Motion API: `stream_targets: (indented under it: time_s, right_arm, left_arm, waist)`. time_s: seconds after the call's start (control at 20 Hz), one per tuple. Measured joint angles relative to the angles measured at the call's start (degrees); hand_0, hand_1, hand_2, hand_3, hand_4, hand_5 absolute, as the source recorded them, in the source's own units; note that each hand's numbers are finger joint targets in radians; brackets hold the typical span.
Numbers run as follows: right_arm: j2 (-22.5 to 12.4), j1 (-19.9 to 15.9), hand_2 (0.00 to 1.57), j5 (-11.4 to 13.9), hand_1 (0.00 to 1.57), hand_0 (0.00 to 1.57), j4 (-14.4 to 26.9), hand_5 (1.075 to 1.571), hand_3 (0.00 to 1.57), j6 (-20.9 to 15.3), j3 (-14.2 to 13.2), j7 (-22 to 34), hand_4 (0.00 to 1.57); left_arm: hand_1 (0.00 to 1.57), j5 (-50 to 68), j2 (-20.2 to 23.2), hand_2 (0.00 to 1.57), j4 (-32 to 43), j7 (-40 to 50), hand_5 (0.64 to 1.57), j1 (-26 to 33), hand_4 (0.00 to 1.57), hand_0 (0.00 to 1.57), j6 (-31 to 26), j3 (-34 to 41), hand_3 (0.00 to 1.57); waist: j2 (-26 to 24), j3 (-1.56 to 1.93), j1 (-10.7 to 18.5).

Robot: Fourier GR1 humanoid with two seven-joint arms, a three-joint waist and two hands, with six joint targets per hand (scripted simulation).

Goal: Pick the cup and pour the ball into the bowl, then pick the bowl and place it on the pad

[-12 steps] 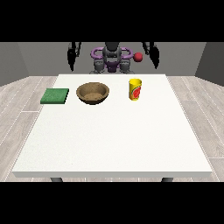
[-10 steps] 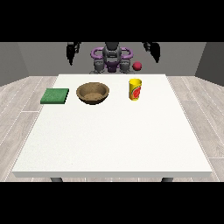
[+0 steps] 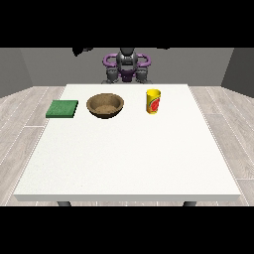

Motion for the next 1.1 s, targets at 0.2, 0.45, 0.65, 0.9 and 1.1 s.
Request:
stream_targets:
  time_s: [0.2,0.45,0.65,0.9,1.1]
  right_arm:
    - [-0.65,-1.75,0.0,-2.15,0.0,0.0,-0.1,1.564,0.0,0.92,-2.8,-2.23,0.0]
    - [0.68,-5.94,0.0,-1.22,0.0,0.0,2.15,1.563,0.0,0.83,-1.97,-6.05,0.0]
    - [1.16,-9.0,0.0,-0.73,0.0,0.0,3.91,1.563,0.0,1.53,-1.26,-8.97,0.0]
    - [-1.01,-13.55,0.0,-1.96,0.0,0.0,8.31,1.561,0.0,3.98,-3.85,-13.55,0.0]
    - [-2.87,-16.35,0.0,-2.43,0.0,0.0,11.42,1.561,0.0,5.57,-5.24,-14.66,0.0]
  left_arm:
    - [0.0,-1.52,-0.69,0.0,-3.45,-2.36,1.467,0.82,0.0,0.0,1.47,-3.7,0.0]
    - [0.0,-4.03,0.06,0.0,-2.15,-5.93,1.376,-3.97,0.0,0.0,1.26,-2.47,0.0]
    - [0.0,-4.96,1.26,0.0,3.13,-10.33,1.296,-9.48,0.0,0.0,1.14,1.36,0.0]
    - [0.0,-5.54,3.98,0.0,9.8,-14.67,1.252,-16.25,0.0,0.0,0.59,6.32,0.0]
    - [0.0,-5.69,5.57,0.0,17.32,-18.12,1.25,-20.6,0.0,0.0,-0.06,9.59,0.0]
  waist:
    - [4.56,-0.09,0.2]
    - [11.37,-0.13,0.06]
    - [17.57,-0.15,-1.81]
    - [24.42,-0.15,-3.13]
    - [25.75,-0.16,-4.19]
